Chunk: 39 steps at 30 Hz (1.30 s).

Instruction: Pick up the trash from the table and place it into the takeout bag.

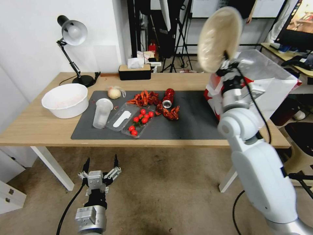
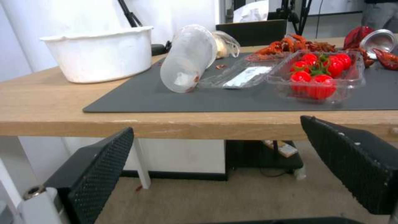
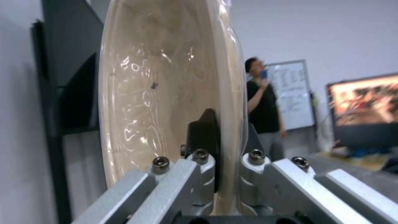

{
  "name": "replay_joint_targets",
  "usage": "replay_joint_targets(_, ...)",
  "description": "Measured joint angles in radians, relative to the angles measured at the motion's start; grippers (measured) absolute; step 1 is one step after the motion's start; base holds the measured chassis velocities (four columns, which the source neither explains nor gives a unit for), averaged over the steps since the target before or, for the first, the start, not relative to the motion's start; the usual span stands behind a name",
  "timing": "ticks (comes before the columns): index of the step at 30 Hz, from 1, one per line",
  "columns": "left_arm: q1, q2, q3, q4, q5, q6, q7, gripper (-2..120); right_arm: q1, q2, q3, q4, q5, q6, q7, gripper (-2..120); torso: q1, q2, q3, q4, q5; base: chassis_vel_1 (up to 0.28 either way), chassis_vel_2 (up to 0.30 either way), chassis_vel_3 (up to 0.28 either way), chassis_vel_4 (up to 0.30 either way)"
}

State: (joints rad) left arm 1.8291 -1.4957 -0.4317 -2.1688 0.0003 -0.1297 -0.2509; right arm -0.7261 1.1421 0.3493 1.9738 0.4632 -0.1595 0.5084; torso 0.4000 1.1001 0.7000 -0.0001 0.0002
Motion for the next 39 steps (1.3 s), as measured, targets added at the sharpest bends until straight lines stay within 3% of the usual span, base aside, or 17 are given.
replay_joint_targets(14, 0.011, 0.000, -0.001, -0.008, -0.001, -0.006, 0.000, 100, 0.013, -0.028, 0.064, -0.100, -0.127, -0.015, 0.065, 0, 0.000, 0.000, 0.000, 0.0001, -0.0002, 0.000, 0.000, 0.000, 0.000)
replay_joint_targets(20, 0.022, 0.000, -0.003, -0.014, -0.001, -0.007, 0.004, 100, 0.013, -0.032, 0.076, -0.113, -0.125, -0.016, 0.058, 22, 0.000, 0.000, 0.000, 0.0001, -0.0002, 0.000, 0.000, 0.000, 0.000)
replay_joint_targets(22, 0.022, -0.001, -0.003, -0.014, -0.001, -0.007, 0.004, 100, 0.012, -0.032, 0.076, -0.113, -0.124, -0.016, 0.057, 24, 0.000, 0.000, 0.000, 0.0001, -0.0002, 0.000, 0.000, 0.000, 0.000)
replay_joint_targets(24, 0.022, -0.001, -0.002, -0.014, 0.000, -0.007, 0.004, 100, 0.007, -0.031, 0.078, -0.116, -0.121, -0.013, 0.051, 37, 0.000, 0.000, 0.000, 0.0001, -0.0002, 0.000, 0.000, 0.000, 0.000)
replay_joint_targets(30, 0.021, -0.001, -0.001, -0.014, 0.000, -0.007, 0.004, 100, 0.001, -0.027, 0.076, -0.116, -0.119, -0.013, 0.049, 54, 0.000, 0.000, 0.000, 0.0001, -0.0003, 0.000, 0.000, 0.000, 0.000)
replay_joint_targets(34, 0.020, 0.000, -0.001, -0.014, -0.002, -0.007, 0.004, 100, -0.004, -0.025, 0.067, -0.101, -0.093, -0.004, 0.024, 74, 0.000, 0.000, 0.000, 0.0001, -0.0002, 0.000, 0.000, 0.000, 0.000)
replay_joint_targets(39, 0.016, 0.000, 0.000, -0.014, -0.004, -0.007, 0.004, 100, -0.009, -0.024, 0.062, -0.070, -0.047, -0.003, 0.004, 88, 0.000, 0.000, 0.000, 0.0001, -0.0003, 0.000, 0.000, 0.000, 0.000)
